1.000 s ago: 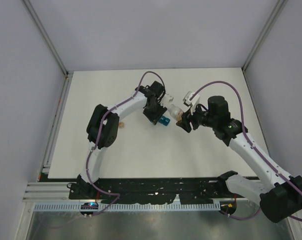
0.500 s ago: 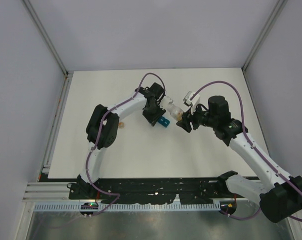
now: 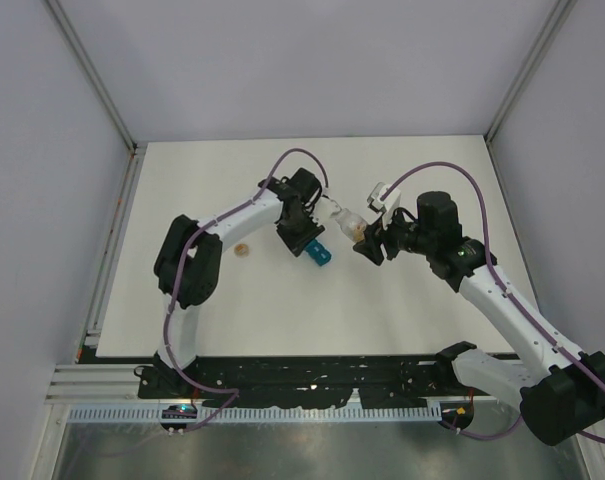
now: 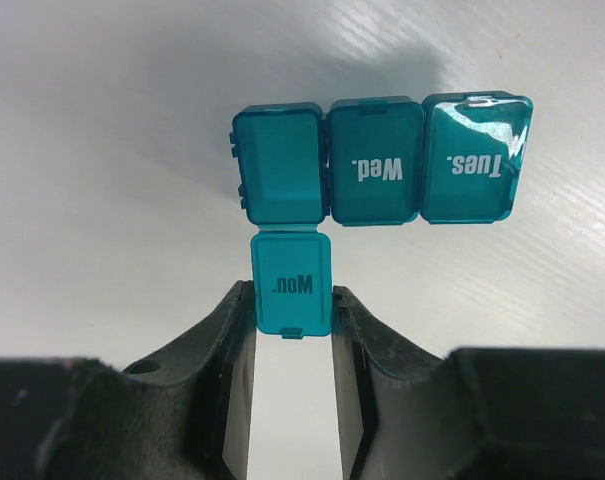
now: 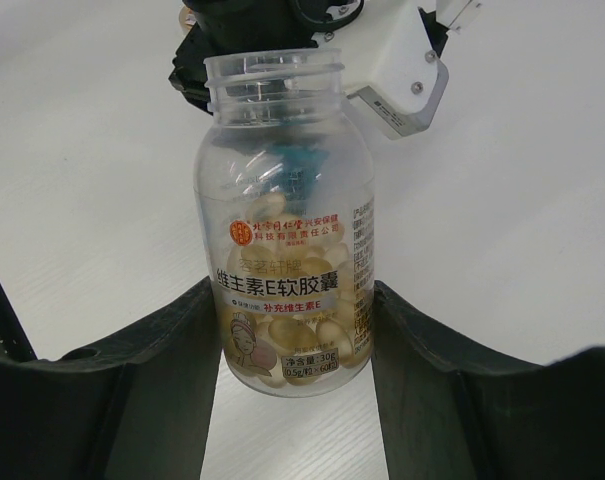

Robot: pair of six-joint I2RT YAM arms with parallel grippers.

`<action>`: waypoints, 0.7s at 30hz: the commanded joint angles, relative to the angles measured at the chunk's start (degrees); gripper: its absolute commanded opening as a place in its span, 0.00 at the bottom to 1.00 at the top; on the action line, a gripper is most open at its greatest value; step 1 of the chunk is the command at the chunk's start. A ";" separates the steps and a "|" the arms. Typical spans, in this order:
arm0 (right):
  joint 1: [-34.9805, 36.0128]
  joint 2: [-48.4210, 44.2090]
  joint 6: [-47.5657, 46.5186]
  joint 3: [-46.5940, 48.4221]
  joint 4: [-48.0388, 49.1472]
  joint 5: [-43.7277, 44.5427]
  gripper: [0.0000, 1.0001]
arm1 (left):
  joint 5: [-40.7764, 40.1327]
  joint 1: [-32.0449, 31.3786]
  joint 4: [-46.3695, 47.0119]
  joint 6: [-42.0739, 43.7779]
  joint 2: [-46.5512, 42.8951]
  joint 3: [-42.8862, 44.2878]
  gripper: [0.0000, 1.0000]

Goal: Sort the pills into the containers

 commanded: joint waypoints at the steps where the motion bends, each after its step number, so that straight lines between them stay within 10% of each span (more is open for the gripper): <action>1: -0.27 -0.77 0.42 0.36 2.07 -0.85 0.06 | 1.06 -0.48 -0.63 4.02 -4.46 -2.99 0.34; 21: -1.67 -0.86 0.16 0.01 1.89 -1.29 0.05 | 0.19 -2.32 5.08 24.59 -12.73 -13.81 0.37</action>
